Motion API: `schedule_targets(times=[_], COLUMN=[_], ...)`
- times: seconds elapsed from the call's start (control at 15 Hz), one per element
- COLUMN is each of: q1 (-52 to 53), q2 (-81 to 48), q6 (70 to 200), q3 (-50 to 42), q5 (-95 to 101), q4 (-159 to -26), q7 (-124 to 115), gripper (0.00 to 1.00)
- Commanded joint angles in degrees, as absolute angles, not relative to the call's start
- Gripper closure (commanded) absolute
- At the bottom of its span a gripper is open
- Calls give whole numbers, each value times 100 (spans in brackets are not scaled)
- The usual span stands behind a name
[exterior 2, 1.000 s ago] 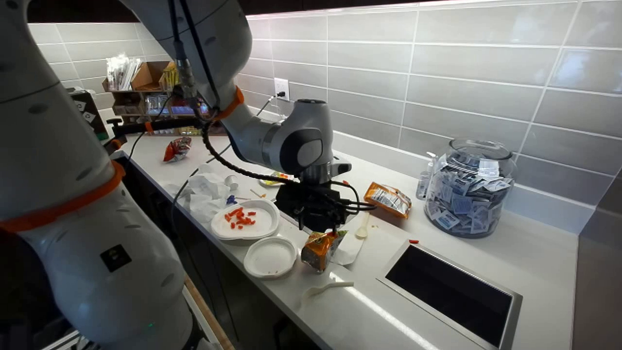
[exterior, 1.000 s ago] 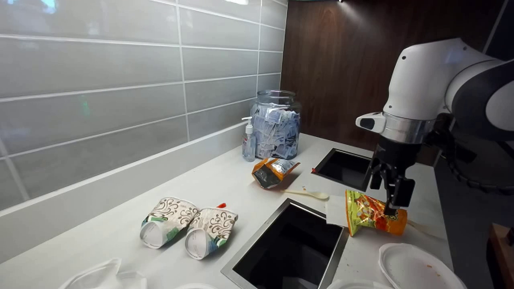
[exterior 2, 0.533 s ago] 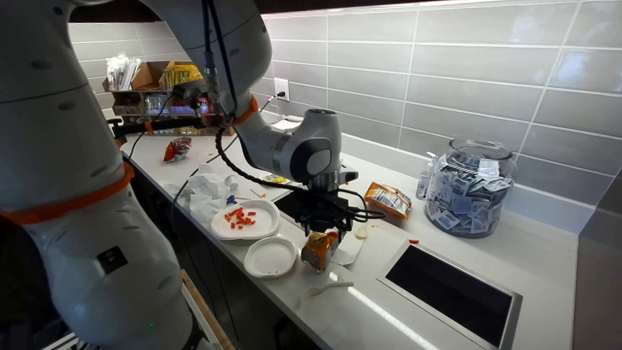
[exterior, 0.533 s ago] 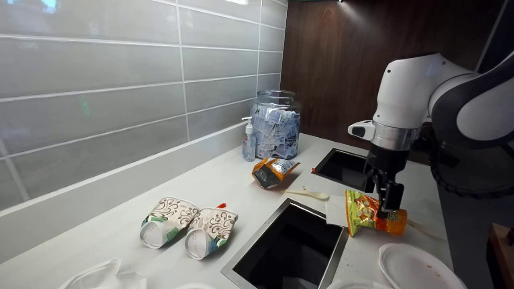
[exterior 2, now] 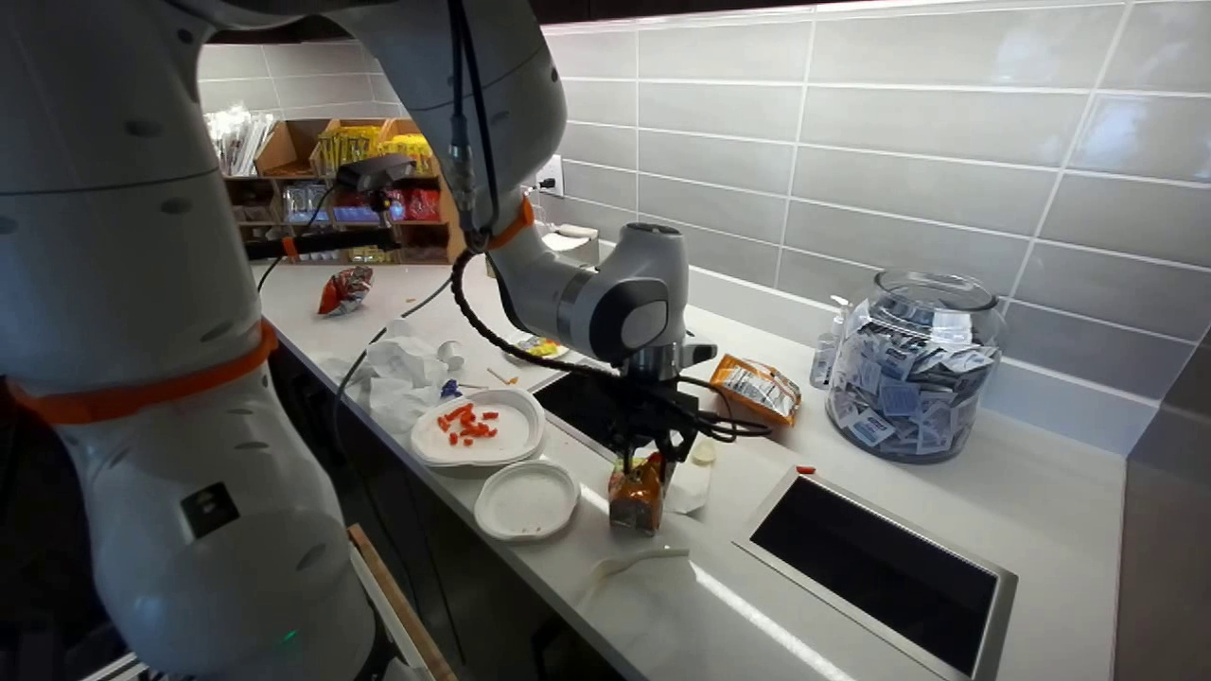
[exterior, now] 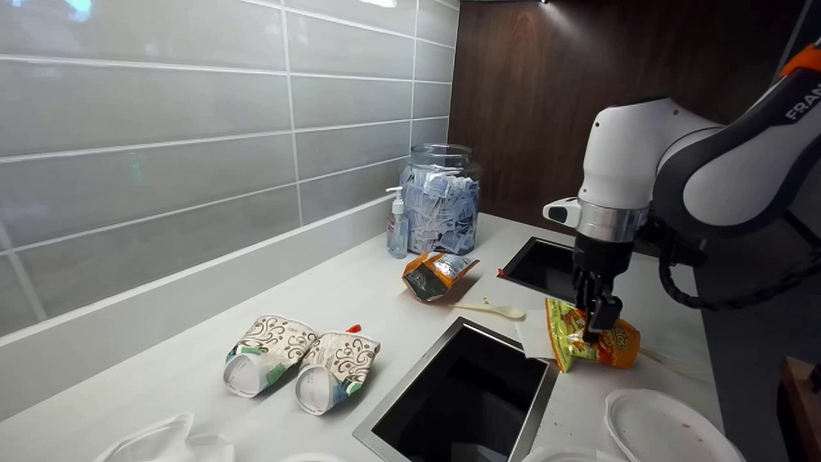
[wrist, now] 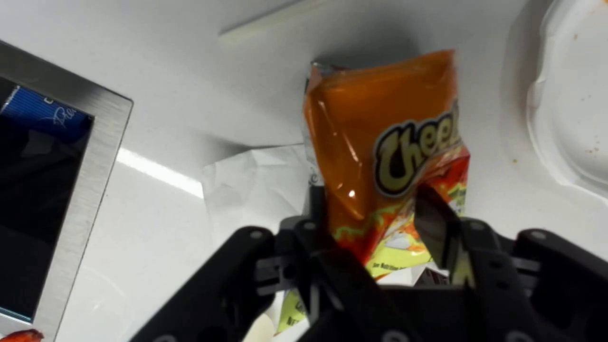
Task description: Put the orange packet into the bin
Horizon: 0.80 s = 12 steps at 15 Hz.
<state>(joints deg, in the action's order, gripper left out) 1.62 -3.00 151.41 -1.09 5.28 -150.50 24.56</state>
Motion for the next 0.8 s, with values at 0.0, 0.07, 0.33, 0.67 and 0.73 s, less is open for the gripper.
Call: schedule_targets(times=[0.0, 0.07, 0.33, 0.67, 0.73], q1=[29, 21, -2, 60, 102], q2=[-364, -326, -76, 430, 541], q6=[15074, 15051, 14884, 14493, 14442], q3=[-23, -25, -40, -35, -15], q5=[247, 253, 311, 390, 231], q4=[-14912, -14903, -14872, -14856, -14855], q7=[2673, 2641, 2575, 2490, 2621], gripper=[78, 85, 100, 100, 100])
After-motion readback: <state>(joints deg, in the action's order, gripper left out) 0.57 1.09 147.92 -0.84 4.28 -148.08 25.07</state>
